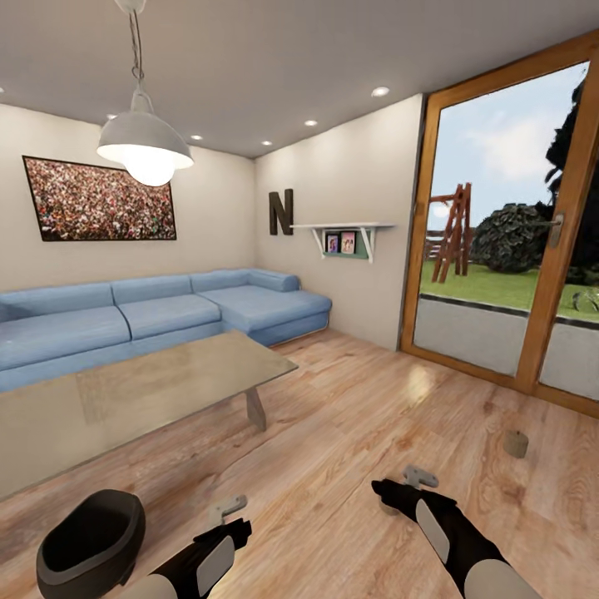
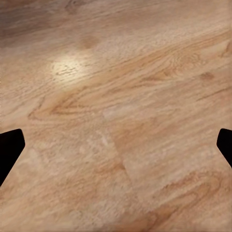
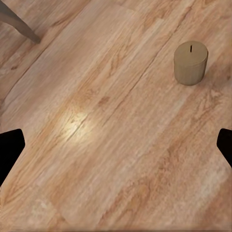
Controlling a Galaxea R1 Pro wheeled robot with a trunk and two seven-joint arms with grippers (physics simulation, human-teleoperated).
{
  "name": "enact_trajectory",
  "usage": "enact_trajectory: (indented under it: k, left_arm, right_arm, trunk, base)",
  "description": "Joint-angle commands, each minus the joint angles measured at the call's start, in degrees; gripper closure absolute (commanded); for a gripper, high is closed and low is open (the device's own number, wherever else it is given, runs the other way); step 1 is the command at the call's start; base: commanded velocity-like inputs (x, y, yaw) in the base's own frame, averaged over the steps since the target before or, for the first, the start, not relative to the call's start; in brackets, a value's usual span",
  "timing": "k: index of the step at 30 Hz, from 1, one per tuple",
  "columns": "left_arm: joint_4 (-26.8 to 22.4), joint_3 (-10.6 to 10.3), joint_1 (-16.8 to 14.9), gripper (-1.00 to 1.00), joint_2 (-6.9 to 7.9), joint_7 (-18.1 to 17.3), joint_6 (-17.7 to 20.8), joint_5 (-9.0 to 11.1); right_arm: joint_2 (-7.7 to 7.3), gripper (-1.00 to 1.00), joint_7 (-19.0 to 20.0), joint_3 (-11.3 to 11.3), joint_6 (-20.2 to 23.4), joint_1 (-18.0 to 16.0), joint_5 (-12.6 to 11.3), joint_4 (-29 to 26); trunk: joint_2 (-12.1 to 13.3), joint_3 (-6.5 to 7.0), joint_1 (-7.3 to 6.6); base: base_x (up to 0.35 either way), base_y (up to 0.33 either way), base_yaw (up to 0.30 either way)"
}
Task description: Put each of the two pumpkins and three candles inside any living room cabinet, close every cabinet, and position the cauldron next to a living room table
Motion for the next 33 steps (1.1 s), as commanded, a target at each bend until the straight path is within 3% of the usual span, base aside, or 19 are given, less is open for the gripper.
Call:
enact_trajectory:
  k: [1,14,33]
  left_arm:
    - [-0.12,-0.47,-0.03,-1.0,0.05,0.44,0.26,0.27]
    - [-0.14,-0.49,-0.02,-1.0,-0.06,0.44,0.25,0.31]
    - [-0.12,-0.78,-0.02,-1.0,-0.19,0.44,0.26,0.36]
  right_arm:
    - [0.02,-1.0,0.25,-0.27,0.32,-0.02,-0.14,-0.06]
    - [-0.16,-1.0,0.27,-0.2,-1.57,-0.02,-0.11,-0.02]
    - [-0.15,-1.0,0.29,-0.19,-2.87,-0.02,-0.13,0.19]
  trunk:
    - [0.38,0.02,-0.24]
    - [5.6,1.48,-3.09]
    - [13.22,4.15,-7.27]
  base:
    - [0.0,0.0,0.0]
    - [0.0,0.0,-0.011]
    - [0.0,0.0,-0.239]
